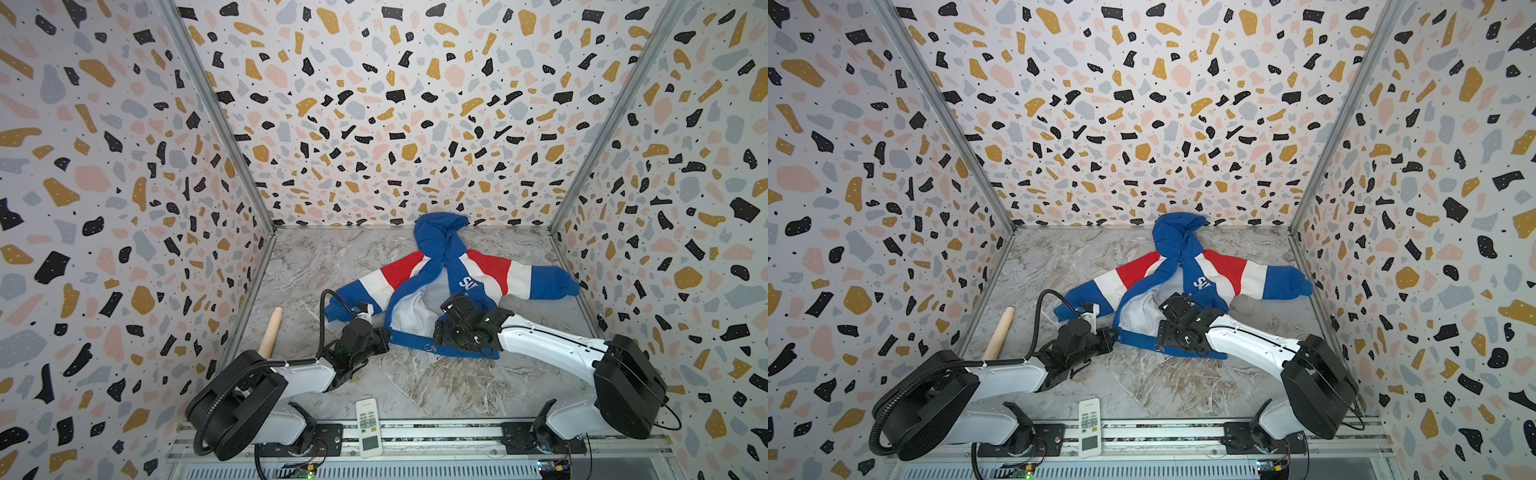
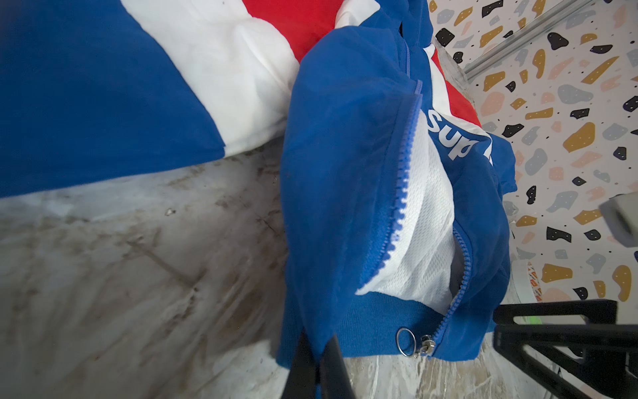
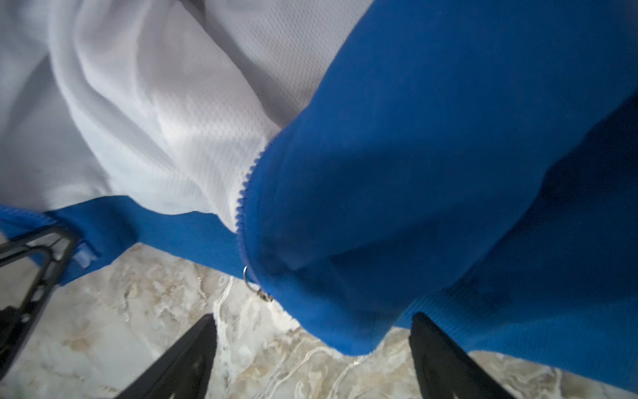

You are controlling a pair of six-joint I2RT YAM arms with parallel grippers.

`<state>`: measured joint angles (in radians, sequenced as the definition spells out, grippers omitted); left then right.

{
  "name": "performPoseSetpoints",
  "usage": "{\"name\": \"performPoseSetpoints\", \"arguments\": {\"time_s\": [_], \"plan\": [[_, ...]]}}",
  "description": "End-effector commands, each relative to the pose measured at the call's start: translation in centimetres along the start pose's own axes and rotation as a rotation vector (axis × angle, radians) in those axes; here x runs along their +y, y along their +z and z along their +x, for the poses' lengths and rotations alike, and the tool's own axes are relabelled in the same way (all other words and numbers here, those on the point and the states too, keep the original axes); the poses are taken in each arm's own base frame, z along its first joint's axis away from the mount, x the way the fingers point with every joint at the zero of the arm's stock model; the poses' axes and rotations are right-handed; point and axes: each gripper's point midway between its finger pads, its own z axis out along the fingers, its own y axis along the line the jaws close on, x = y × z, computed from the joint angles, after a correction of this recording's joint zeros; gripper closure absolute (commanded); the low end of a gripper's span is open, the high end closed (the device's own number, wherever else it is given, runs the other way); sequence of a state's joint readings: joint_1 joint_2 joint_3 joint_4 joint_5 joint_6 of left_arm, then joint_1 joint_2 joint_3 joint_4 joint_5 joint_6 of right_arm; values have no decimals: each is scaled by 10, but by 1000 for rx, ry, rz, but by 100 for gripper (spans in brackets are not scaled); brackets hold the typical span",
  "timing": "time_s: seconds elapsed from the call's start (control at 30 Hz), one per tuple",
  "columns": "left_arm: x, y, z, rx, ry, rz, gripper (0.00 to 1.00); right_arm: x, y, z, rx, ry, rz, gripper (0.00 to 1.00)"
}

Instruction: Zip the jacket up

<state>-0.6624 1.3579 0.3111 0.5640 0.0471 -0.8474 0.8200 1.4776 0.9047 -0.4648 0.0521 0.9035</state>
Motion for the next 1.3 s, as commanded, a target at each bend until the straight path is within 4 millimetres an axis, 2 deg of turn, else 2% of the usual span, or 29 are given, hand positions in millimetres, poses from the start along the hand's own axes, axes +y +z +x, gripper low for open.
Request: {"name": "performPoseSetpoints", "arguments": {"time_s": [0.0,0.13,0.23,0.33,0.4,0.43,0.5,0.53,0.63,0.7,0.77,0.87,0.97,1.2,1.27], "plan": [[-16,1,-6,-5,33,40,100,7,7,-3,-2,-33,-12,11],[-19,3,-3,4,38,39,100,-3,23,-1,14,-52,50,13],[-20,3,-1,8,41,38,100,-10,38,3,28,-73,87,20],[-21,5,0,17,46,34,100,-17,48,9,50,-95,115,38],[-23,6,2,23,49,33,100,-18,47,10,46,-108,113,59],[-24,6,2,26,51,33,100,-19,44,9,37,-114,111,65],[-26,7,3,33,58,32,100,-15,34,6,5,-139,77,73],[-27,7,3,35,60,32,100,-13,29,5,-9,-154,54,74],[-32,7,3,37,72,30,100,-6,9,2,-48,-225,-18,72],[-33,7,3,37,76,29,100,-4,-2,6,-44,-278,-60,63],[-32,7,2,38,78,21,100,-8,-10,9,-42,-306,-66,55],[-30,8,2,39,84,6,100,-18,-16,13,-24,-305,-71,49],[-29,9,3,41,81,2,100,-19,-21,13,-7,-295,-80,44],[-30,7,3,38,69,8,100,-7,-27,7,14,-252,-67,39],[-31,6,3,35,71,9,100,10,-38,1,-42,-260,-81,34]]}}
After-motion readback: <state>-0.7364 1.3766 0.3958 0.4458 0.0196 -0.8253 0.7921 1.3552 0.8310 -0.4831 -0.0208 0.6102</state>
